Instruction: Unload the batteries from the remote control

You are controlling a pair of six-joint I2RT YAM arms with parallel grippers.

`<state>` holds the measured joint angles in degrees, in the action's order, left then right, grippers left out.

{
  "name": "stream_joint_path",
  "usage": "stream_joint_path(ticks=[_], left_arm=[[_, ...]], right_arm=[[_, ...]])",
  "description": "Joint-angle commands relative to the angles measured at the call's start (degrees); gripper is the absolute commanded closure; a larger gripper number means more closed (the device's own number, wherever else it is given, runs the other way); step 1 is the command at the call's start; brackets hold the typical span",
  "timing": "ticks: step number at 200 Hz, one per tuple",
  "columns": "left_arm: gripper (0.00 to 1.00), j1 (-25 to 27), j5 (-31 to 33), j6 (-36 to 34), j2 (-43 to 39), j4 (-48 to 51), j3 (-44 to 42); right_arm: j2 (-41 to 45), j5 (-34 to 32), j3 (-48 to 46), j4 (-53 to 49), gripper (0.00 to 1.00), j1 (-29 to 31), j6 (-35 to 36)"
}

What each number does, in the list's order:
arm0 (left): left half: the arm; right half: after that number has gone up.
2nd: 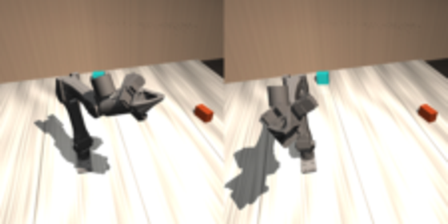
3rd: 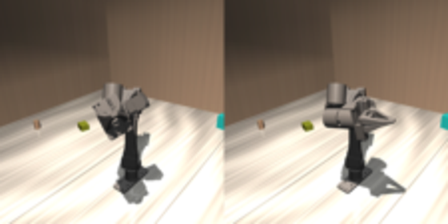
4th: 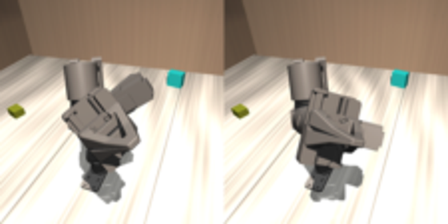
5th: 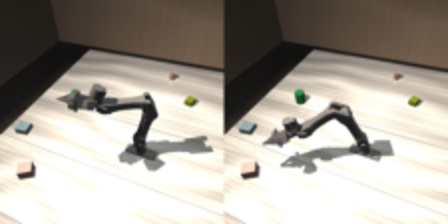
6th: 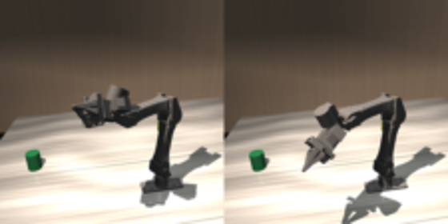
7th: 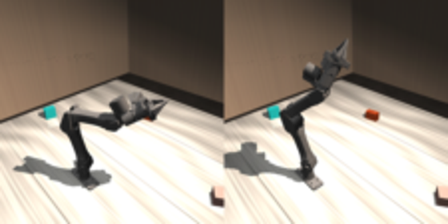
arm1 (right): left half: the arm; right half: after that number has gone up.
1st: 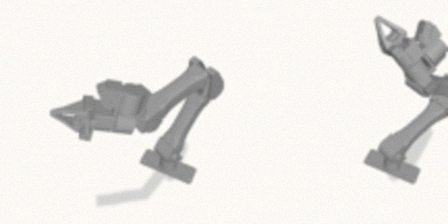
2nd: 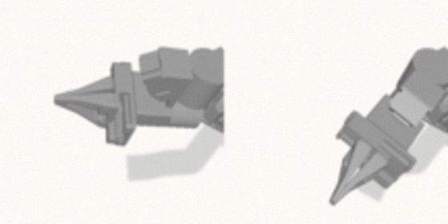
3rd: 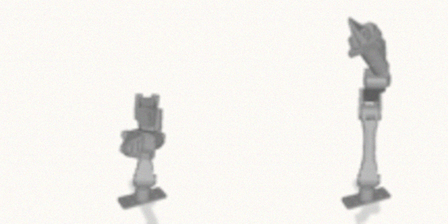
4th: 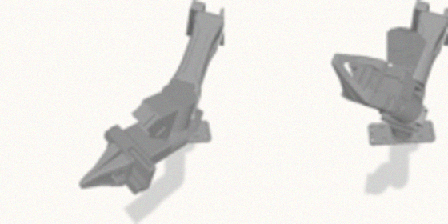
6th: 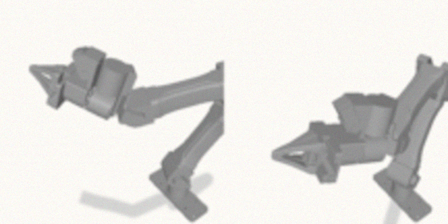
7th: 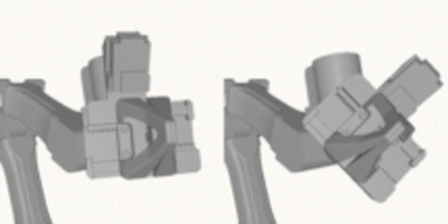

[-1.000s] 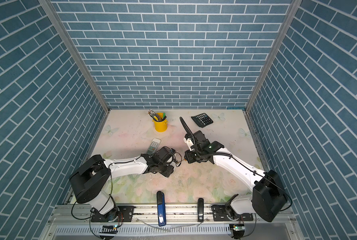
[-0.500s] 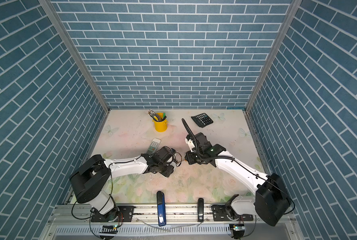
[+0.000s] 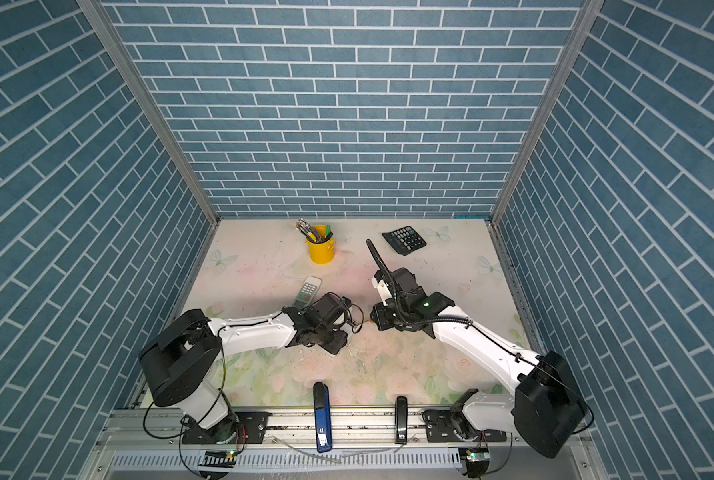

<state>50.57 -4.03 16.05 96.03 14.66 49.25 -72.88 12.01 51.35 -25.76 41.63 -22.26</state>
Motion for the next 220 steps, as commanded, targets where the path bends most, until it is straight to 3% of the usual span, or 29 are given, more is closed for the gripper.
stream_joint_path(ticks=[1, 220], left_arm=[[0.64, 1.55, -7.04, -0.97, 6.97, 2.75, -3.62], [0.65, 1.65, -6.47, -0.69, 6.89, 2.74, -4.07]], right_arm=[[1.48, 1.70, -1.16, 8.72, 1.00, 0.82, -1.48], [3.62, -2.23, 2.39, 0.81, 1.00, 0.75, 1.58]])
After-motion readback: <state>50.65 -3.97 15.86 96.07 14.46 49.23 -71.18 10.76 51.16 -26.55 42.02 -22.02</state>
